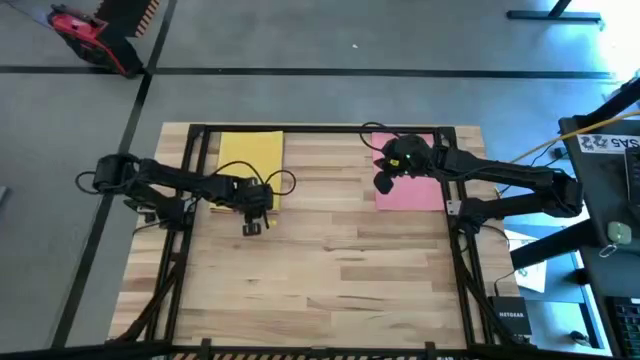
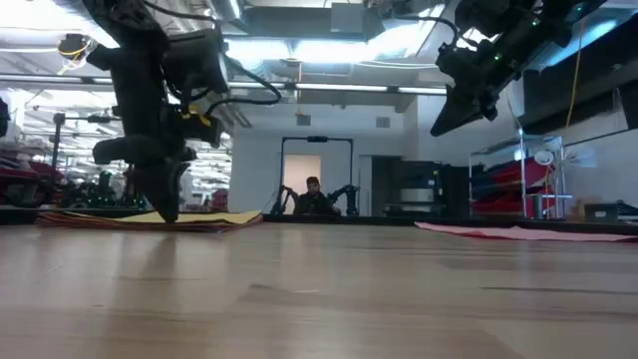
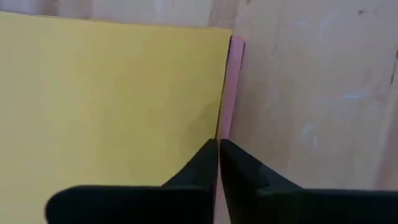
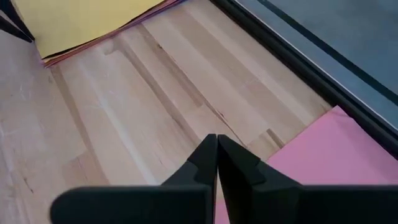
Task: Organize paper
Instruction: Move the yellow paper to the bottom left of the table
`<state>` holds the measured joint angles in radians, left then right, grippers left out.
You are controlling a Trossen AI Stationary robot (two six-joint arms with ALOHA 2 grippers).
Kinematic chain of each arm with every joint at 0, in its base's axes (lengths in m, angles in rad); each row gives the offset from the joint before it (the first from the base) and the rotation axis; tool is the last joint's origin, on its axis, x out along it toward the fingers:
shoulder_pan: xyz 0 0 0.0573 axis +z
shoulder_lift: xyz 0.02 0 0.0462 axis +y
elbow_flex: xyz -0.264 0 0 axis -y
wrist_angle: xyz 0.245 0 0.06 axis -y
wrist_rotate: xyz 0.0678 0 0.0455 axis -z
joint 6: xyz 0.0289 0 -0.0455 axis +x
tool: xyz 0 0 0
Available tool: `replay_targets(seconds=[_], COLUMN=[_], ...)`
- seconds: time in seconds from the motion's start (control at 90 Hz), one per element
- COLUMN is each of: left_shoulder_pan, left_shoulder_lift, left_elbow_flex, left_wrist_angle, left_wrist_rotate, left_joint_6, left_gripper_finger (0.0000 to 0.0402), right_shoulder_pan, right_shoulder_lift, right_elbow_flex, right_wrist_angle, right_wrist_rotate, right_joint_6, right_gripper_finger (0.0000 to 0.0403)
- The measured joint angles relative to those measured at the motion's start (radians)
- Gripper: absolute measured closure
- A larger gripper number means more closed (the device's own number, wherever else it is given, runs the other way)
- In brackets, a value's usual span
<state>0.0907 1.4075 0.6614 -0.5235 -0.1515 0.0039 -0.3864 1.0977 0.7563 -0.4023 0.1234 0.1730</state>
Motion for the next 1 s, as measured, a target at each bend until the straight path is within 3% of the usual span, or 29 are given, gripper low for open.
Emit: replay_targets(seconds=[0.244,0.422,0.667,1.0], left_shoulder_pan=[-0.041,-0.06,-0.059,-0.05], left_shoulder_lift=[0.0,0.0,0.0,0.0], left_elbow_flex=[0.021,0.024,0.024,0.017], left_wrist_angle=[-0.018,-0.021,-0.02,-0.005], left_wrist_rotate=[0.05,-0.05,-0.058,-0.137], left_joint_6=[-0.026,-0.03,-0.124,-0.124], left_gripper_finger=[0.0402,0.0394,0.0351,0.0297], right_shoulder_pan=[0.0,0.0,0.0,0.0], right_shoulder_lift=[0.0,0.0,0.0,0.0], right_elbow_flex=[0.0,0.0,0.0,0.0], right_wrist_angle=[0.0,0.0,0.0,0.0], right_wrist_rotate=[0.0,0.0,0.0,0.0], right_joint_6=[0.0,0.0,0.0,-0.006], right_gripper_finger=[0.0403,0.0403,0.0403,0.0403])
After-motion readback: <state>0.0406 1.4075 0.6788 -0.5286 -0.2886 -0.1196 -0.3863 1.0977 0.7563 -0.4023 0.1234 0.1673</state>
